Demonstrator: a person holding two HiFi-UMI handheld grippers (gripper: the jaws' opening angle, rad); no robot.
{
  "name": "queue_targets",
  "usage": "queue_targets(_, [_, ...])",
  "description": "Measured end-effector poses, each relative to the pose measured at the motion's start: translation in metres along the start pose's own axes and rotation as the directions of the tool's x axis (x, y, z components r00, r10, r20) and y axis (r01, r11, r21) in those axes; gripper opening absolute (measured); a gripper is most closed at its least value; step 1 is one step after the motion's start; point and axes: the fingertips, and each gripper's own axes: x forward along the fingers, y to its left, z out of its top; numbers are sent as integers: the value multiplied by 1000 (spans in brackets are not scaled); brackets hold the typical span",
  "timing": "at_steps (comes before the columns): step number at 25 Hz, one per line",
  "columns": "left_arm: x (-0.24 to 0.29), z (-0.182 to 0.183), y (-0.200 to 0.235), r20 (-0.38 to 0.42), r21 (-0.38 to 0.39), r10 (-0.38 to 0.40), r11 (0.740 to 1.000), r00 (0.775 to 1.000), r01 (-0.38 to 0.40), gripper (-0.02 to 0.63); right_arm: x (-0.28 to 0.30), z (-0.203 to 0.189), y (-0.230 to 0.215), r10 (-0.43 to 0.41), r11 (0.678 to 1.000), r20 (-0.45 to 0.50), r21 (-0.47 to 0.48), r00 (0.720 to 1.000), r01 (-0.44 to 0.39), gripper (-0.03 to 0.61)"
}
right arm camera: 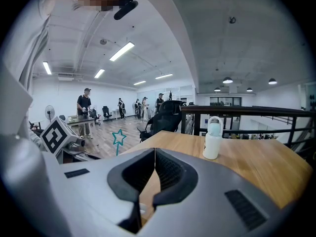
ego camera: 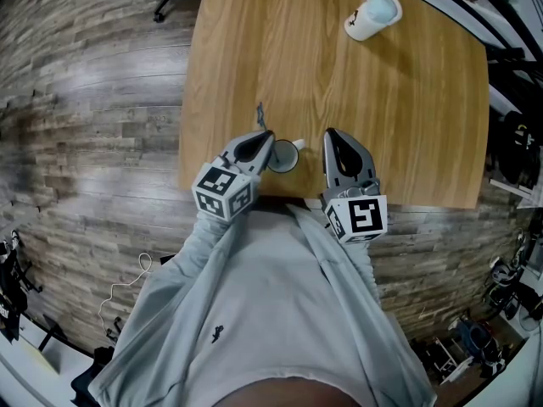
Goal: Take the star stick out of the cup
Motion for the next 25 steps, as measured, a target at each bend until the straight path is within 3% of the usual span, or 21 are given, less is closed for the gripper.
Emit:
queue_targets(8, [-2,8,-2,20,3,-18,1000,1000,18,21,-2,3,-1,-4,1000,10,-3,1000,4,17])
queue_targets(25, [-16,59,-28,104,117,-63,992,993,51,21,-17,23,-3,-32,999,80,-10,996,33,17])
